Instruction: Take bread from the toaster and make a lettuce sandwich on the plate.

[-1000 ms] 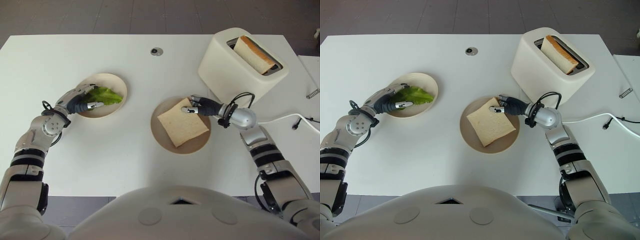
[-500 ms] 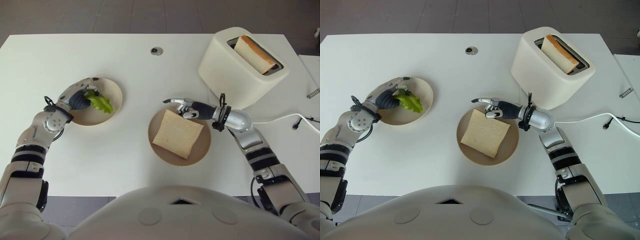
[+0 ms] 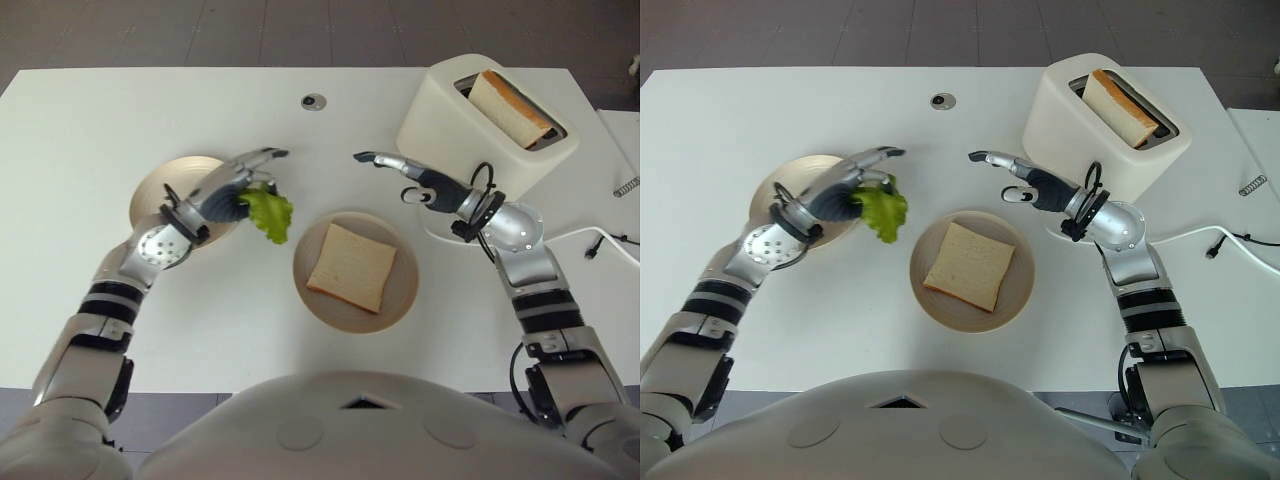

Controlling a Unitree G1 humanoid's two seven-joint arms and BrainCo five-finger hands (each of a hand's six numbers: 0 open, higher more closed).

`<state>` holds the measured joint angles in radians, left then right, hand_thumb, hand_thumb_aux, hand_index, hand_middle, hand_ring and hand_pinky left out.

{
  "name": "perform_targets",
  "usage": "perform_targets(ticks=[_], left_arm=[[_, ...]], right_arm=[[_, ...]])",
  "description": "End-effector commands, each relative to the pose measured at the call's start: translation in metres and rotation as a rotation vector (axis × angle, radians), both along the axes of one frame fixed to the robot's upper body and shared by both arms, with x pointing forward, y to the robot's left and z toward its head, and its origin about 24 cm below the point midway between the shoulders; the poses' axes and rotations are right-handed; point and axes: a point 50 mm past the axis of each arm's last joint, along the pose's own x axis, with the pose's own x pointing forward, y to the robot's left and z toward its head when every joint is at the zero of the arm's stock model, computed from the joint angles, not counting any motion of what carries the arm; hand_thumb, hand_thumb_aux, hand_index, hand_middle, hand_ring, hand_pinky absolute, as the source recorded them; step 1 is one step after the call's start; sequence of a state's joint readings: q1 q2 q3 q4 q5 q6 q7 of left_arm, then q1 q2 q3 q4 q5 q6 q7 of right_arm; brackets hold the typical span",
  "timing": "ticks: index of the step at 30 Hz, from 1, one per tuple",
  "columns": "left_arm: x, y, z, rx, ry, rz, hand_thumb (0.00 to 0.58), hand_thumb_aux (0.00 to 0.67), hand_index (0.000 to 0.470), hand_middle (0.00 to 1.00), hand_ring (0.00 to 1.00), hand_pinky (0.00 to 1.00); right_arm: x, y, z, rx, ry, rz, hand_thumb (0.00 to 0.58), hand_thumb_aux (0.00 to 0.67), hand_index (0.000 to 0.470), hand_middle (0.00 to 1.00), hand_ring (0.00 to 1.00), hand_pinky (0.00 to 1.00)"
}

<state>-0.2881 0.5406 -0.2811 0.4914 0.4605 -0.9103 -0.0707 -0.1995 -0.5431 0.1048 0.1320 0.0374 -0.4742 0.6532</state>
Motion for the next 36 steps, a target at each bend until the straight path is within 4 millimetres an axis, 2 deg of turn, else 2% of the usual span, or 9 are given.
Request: perform_targets(ticks=[1,6,12,17,18,19,20,21,36], left_arm=[[-0.007,-0.039,-0.021,0.009,0.082,-0.151,0.555,0.531,0.372,0.0,0.0,0.0],[-0.017,-0.068,-0.031,0.003,0.117,-0.271,0.566,0.565,0.396,0.0,0.0,0.0],[-0.031,-0.077,-0.026,-0.055,0.111,-0.366,0.58,0.67,0.47,0.0,0.0,0.0],[-0.033,-0.077,-0.019,-0.085,0.096,-0.384,0.58,0.657,0.461,0.0,0.0,0.0],[-0.034,-0.077,-0.021,-0.078,0.108,-0.39,0.564,0.56,0.393,0.0,0.0,0.0],[-0.035,-0.077,-0.023,-0.068,0.121,-0.395,0.432,0.331,0.232,0.0,0.0,0.0],[-0.036,-0.078,-0.025,-0.06,0.132,-0.396,0.156,0.097,0.068,0.0,0.0,0.0],[-0.036,-0.078,-0.026,-0.053,0.136,-0.391,0.0,0.0,0.0,0.0,0.0,0.0],[-0.026,-0.074,-0.036,-0.002,0.151,-0.328,0.0,0.0,0.0,0.0,0.0,0.0]], right_arm=[[0.001,-0.003,0.015,0.083,-0.016,0.004,0.0,0.0,0.0,0.0,0.0,0.0],[-0.001,-0.003,0.021,0.119,-0.014,0.01,0.0,0.0,0.0,0.0,0.0,0.0],[0.0,-0.005,0.021,0.119,-0.012,0.005,0.0,0.0,0.0,0.0,0.0,0.0],[0.0,-0.005,0.02,0.113,-0.01,0.003,0.0,0.0,0.0,0.0,0.0,0.0],[0.0,-0.005,0.02,0.111,-0.01,0.003,0.0,0.0,0.0,0.0,0.0,0.0],[-0.001,-0.005,0.02,0.11,-0.011,0.003,0.0,0.0,0.0,0.0,0.0,0.0],[-0.001,-0.005,0.02,0.107,-0.013,0.006,0.0,0.0,0.0,0.0,0.0,0.0],[-0.001,-0.005,0.021,0.105,-0.019,0.006,0.0,0.0,0.0,0.0,0.0,0.0],[-0.002,-0.007,0.022,0.096,-0.034,0.005,0.0,0.0,0.0,0.0,0.0,0.0]])
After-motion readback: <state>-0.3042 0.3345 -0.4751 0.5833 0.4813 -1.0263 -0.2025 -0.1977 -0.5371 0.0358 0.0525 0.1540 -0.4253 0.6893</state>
